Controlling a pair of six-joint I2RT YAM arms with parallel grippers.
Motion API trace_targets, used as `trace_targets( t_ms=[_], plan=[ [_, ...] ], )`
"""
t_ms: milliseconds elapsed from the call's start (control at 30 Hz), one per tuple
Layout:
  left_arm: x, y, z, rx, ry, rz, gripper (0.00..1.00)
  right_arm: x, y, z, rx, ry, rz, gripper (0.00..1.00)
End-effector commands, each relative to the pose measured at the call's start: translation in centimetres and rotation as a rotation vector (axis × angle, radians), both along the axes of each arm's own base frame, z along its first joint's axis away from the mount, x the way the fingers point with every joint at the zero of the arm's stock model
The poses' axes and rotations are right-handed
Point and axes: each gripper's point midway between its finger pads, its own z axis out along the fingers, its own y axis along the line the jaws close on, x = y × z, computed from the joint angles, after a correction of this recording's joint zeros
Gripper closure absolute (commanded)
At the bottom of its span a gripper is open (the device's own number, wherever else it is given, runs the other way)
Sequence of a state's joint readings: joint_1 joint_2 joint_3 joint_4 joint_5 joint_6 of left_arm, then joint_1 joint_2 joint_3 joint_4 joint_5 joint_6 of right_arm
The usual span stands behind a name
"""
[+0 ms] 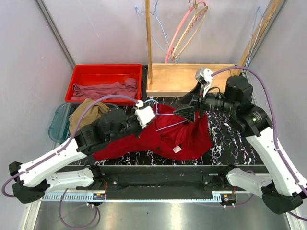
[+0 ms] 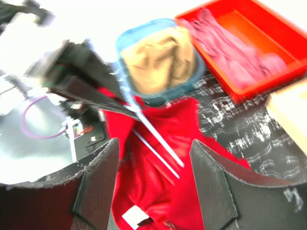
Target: Place the skirt on the hanger
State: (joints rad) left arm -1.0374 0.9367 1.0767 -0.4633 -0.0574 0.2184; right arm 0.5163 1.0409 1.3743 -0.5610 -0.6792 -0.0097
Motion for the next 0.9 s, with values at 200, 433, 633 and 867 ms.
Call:
trace_targets(
  t_ms=[200, 433, 633, 867],
  plan=[
    [-2.1, -2.0, 6.1, -0.143, -0.075, -0.175, 1.00, -2.2, 2.8, -1.2, -0.004, 0.013, 0.280, 0.25],
    [-3.0, -2.8, 5.7, -0.144, -0.043, -0.234, 1.00, -1.9, 4.7, -3.3, -0.039, 0.065, 0.326, 0.30],
    [-2.7, -3.1, 5.8, -0.147, -0.042, -0.233, 1.00, -3.3, 5.6, -5.3, -0.078, 0.117, 0.389, 0.37],
    [-2.3, -3.1, 6.0, -0.148, -0.049, -0.223, 1.00, -3.9, 6.0, -7.8, -0.142, 0.163, 0.384, 0.44]
  ],
)
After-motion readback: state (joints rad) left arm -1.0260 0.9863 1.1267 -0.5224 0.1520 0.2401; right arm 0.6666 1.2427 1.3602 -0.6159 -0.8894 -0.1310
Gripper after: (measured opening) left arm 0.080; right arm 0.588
